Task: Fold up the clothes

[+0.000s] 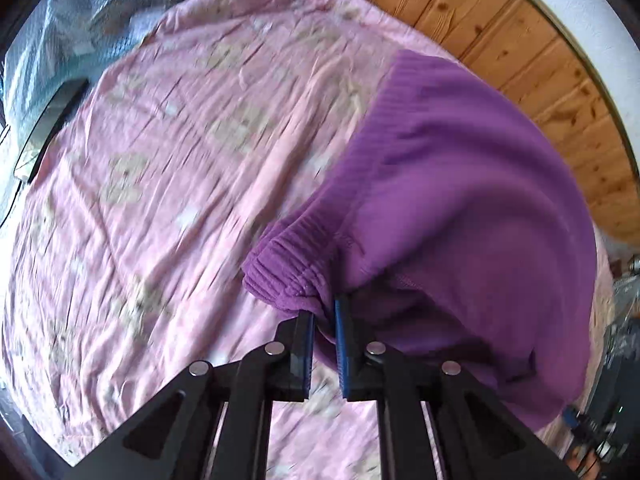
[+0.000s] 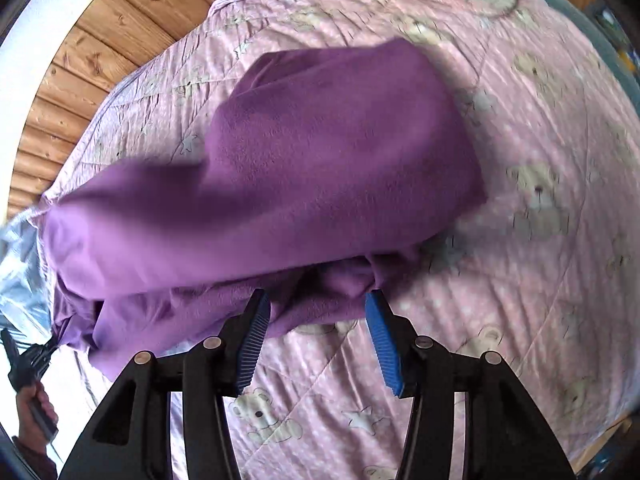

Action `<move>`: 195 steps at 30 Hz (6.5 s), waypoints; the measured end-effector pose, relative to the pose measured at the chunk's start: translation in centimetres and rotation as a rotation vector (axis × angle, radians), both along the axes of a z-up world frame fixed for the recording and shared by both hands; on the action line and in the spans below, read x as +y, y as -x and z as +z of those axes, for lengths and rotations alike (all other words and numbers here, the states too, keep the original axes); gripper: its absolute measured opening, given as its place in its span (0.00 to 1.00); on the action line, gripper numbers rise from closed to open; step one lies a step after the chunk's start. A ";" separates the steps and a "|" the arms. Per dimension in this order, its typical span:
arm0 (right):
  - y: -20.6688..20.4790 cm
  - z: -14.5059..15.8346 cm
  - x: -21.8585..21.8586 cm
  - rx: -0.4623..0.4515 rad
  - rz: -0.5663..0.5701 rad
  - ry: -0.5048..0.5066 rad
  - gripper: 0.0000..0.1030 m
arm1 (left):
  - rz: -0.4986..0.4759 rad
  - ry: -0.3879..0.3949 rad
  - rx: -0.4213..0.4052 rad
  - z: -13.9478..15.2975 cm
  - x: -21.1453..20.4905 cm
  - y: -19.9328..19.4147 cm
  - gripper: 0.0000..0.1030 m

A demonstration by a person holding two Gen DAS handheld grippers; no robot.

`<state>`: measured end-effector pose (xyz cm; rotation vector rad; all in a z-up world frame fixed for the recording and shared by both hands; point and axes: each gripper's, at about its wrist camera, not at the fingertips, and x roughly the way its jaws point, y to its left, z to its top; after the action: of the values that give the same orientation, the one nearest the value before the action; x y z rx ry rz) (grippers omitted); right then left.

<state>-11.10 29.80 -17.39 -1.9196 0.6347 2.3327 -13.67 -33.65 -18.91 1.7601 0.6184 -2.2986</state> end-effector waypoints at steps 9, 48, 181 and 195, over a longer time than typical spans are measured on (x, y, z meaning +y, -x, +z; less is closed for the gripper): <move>0.2 4.9 -0.3 0.028 -0.058 -0.087 0.53 | 0.082 -0.077 0.146 1.1 -4.8 -0.9 0.34; 9.6 -1.1 3.1 -0.020 -0.132 -0.248 0.57 | -0.137 0.094 0.215 3.0 -12.8 9.7 0.20; -5.5 9.6 5.7 0.215 -0.289 -0.202 0.05 | 0.222 -0.161 0.018 2.4 -24.0 -11.4 0.51; -11.9 -0.1 -1.2 -0.061 -0.288 -0.171 0.47 | -0.002 -0.243 0.132 -2.5 -16.8 -12.8 0.60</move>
<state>0.83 28.65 -17.46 -1.6929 0.6347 2.0728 -0.87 -50.42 -21.46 1.7145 0.9566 -2.4437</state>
